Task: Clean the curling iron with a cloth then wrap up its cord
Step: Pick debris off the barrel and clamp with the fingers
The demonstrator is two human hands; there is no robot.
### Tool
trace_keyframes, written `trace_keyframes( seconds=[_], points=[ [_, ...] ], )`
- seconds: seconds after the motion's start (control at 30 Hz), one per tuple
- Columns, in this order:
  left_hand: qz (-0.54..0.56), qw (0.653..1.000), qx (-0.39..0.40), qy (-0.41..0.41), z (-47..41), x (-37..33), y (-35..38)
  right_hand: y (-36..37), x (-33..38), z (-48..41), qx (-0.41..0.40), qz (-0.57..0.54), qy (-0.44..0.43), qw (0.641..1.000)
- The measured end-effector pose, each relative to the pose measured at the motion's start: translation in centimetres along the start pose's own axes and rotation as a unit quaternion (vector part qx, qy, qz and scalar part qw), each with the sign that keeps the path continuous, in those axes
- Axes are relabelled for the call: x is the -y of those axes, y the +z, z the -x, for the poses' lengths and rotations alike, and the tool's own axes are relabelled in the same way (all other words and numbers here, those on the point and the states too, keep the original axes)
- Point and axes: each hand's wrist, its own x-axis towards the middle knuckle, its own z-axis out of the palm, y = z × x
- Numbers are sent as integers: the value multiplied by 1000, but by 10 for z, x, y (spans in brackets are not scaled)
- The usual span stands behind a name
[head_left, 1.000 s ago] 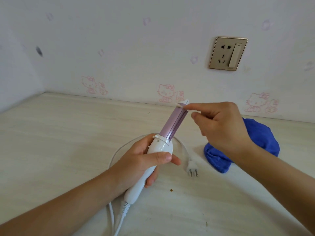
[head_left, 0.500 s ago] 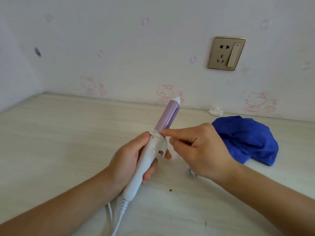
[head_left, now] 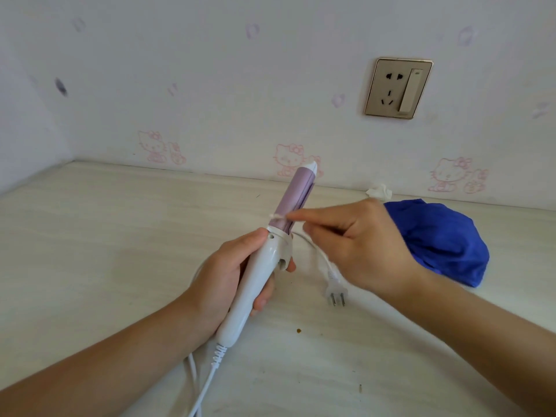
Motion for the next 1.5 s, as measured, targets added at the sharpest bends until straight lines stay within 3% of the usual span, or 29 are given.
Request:
trace_keyframes(
  seconds=[0.13, 0.23, 0.37, 0.53, 0.73, 0.9, 1.1, 1.3, 1.5],
  points=[
    [17, 1000, -1, -22, -5, 3, -3, -19, -7, -14, -68, -4, 43, 997],
    [-18, 999, -10, -27, -7, 4, -6, -6, -3, -3, -39, -11, 15, 999],
    [28, 998, -13, -50, -15, 5, -9, 3, 6, 3, 0, 2, -16, 1000],
    [-24, 999, -14, -21, -4, 5, -2, -18, -5, -13, -75, -3, 34, 997],
    [5, 998, -25, -51, -12, 0, -5, 6, 7, 6, -6, -3, -19, 1000],
    [17, 999, 9, -26, -10, 3, -3, -20, -4, -18, -90, 5, 45, 995],
    [28, 999, 23, -37, -12, 2, -4, 2, 5, 2, -12, 20, -15, 1000],
    [-8, 999, 31, -15, -8, 2, -1, -29, -6, -25, -124, 33, 49, 990],
    [-13, 1000, 2, -19, -9, 0, -1, 7, 11, 8, -1, 21, -30, 999]
  ],
)
